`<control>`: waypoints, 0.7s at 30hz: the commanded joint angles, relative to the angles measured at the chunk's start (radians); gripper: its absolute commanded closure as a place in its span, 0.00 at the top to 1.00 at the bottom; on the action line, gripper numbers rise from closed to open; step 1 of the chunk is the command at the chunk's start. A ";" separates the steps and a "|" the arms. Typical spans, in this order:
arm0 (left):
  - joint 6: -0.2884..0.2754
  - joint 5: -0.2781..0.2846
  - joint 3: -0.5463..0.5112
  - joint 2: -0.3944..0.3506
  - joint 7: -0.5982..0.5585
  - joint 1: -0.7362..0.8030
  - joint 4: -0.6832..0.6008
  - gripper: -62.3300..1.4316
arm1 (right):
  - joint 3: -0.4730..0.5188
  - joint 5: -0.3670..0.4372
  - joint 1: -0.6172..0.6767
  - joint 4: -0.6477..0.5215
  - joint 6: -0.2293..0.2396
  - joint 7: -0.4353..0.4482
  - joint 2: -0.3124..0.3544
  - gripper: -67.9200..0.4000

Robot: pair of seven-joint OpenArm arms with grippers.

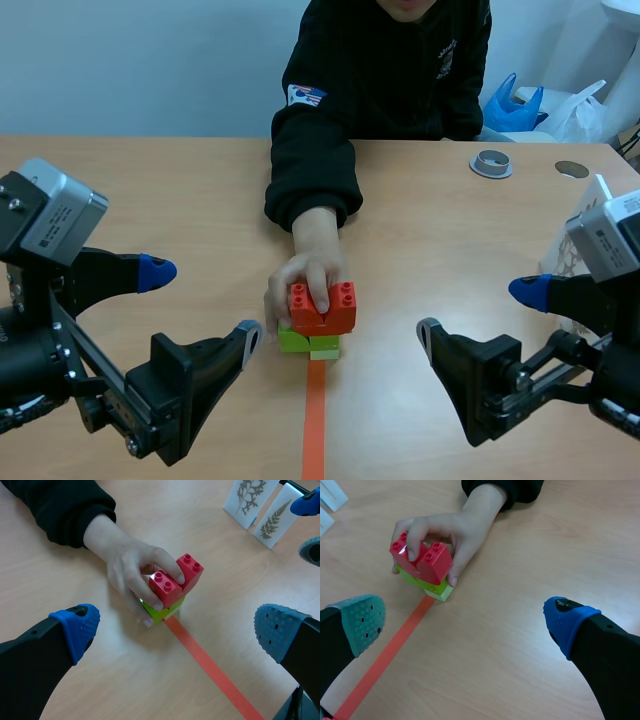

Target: Sort the leaf by its shape. The table is split by an orange tape line. A compound leaf with several leaflets goes to the left side, a simple leaf with one blade goes to the right side. Return to the home posture when a red brick is placed on the table.

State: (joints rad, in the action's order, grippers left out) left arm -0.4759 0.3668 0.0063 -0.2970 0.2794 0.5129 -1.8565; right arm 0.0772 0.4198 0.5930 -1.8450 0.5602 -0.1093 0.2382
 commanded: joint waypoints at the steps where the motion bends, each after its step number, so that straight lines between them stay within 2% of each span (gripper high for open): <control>1: -0.006 0.006 -0.006 -0.003 -0.017 0.005 -0.003 1.00 | 0.008 0.011 -0.014 -0.021 -0.013 0.019 0.003 1.00; 21: -0.006 0.003 -0.006 -0.003 -0.017 0.005 -0.003 1.00 | 0.008 0.010 -0.014 -0.021 -0.041 0.019 0.003 1.00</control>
State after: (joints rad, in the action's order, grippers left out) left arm -0.4759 0.3634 0.0063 -0.2970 0.2794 0.5129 -1.8565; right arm 0.0772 0.4198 0.5930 -1.8450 0.5179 -0.1093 0.2386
